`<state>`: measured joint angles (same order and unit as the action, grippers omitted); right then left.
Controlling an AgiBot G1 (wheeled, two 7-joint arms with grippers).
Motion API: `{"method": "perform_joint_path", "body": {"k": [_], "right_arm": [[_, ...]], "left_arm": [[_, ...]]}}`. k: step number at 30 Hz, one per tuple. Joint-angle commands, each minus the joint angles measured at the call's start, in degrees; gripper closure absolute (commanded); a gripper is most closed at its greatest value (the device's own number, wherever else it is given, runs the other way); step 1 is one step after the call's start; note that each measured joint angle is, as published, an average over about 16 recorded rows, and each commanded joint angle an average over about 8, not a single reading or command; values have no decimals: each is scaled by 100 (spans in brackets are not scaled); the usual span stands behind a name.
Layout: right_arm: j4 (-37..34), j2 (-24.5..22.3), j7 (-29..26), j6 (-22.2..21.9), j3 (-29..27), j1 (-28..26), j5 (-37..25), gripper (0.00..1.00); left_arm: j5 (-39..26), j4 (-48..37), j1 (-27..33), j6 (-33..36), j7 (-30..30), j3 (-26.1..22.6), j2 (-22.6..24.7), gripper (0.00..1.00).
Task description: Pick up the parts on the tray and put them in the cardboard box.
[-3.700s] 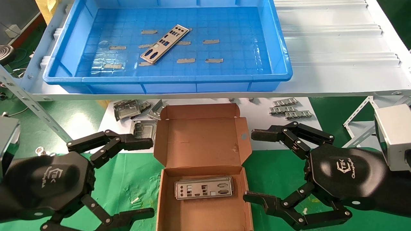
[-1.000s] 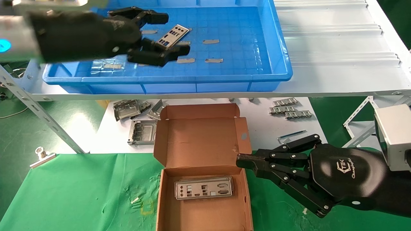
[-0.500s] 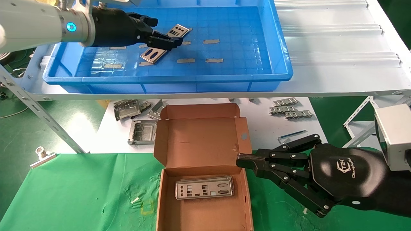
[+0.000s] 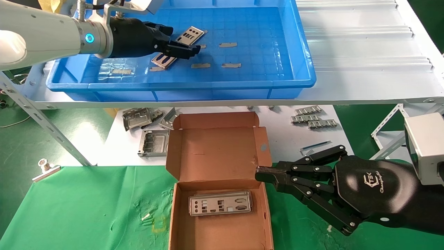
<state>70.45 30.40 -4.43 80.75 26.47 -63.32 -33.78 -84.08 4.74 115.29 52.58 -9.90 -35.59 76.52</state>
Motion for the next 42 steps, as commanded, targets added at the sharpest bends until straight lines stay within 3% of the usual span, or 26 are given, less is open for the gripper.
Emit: {"method": "perform_joint_path", "body": {"k": [1,18,20,26,28,42], "right_arm": [[0,0,0,0,0,0,0,100],[0,0,0,0,0,0,0,100],[0,0,0,0,0,0,0,92],[0,0,0,0,0,0,0,17],[0,0,0,0,0,0,0,0],[0,0,0,0,0,0,0,0]], "left_arm": [[13,-30,-6,-18,29,5,15,100],[-3,-29,2,-47,225,-59,42,100],[-8,-24,-2,-62,228,-70,47,100],[1,-4,-7,-105,205,-90,53,100],[5,2,-6,-126,194,-96,54,100],[150,45,133,-190,171,-52,7,100]]}}
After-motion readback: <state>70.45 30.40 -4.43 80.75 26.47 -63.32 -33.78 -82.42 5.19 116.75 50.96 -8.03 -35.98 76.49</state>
